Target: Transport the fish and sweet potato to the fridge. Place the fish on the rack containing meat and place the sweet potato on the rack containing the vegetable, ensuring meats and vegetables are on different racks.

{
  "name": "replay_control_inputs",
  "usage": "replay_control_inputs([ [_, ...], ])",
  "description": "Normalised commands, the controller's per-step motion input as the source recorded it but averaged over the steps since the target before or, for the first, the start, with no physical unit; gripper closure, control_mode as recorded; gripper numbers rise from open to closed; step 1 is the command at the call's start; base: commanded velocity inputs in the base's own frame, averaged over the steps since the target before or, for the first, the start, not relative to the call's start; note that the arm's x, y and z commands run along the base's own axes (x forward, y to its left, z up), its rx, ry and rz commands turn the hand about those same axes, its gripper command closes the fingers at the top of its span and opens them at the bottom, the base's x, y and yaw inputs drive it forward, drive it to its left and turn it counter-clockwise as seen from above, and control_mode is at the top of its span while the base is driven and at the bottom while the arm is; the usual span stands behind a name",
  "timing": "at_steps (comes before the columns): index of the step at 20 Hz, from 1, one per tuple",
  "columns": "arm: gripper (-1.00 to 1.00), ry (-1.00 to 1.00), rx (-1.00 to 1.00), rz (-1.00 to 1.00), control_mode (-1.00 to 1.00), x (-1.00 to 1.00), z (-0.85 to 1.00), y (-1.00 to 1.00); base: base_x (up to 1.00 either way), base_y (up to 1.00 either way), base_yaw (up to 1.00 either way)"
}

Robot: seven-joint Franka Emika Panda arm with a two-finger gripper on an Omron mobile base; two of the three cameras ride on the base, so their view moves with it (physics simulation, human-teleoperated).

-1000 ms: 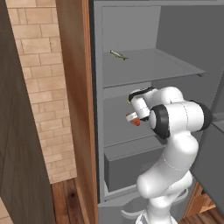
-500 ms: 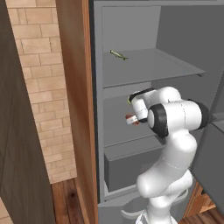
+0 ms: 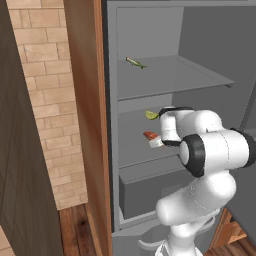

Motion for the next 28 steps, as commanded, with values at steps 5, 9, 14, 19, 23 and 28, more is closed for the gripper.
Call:
replay_control_inputs([
  [5,-1.00,-0.05,0.01,0.00,-1.00,-0.44,0.77,0.00,0.00,0.00,0.00],
  [9,-1.00,-0.01,0.00,0.00,-1.00,-0.33,1.00,0.00,0.00,0.00,0.00],
  [14,-1.00,0.03,0.00,0.00,-1.00,-0.49,1.00,-0.01,0.00,0.00,0.00],
  [19,-1.00,0.13,0.00,0.00,-1.00,-0.51,1.00,-0.04,0.00,0.00,0.00],
  [23,-1.00,0.15,0.00,0.00,-1.00,-0.47,1.00,-0.17,0.00,0.00,0.00],
  [28,-1.00,0.19,0.00,-0.01,-1.00,-0.63,1.00,-0.23,0.00,0.00,0.00],
])
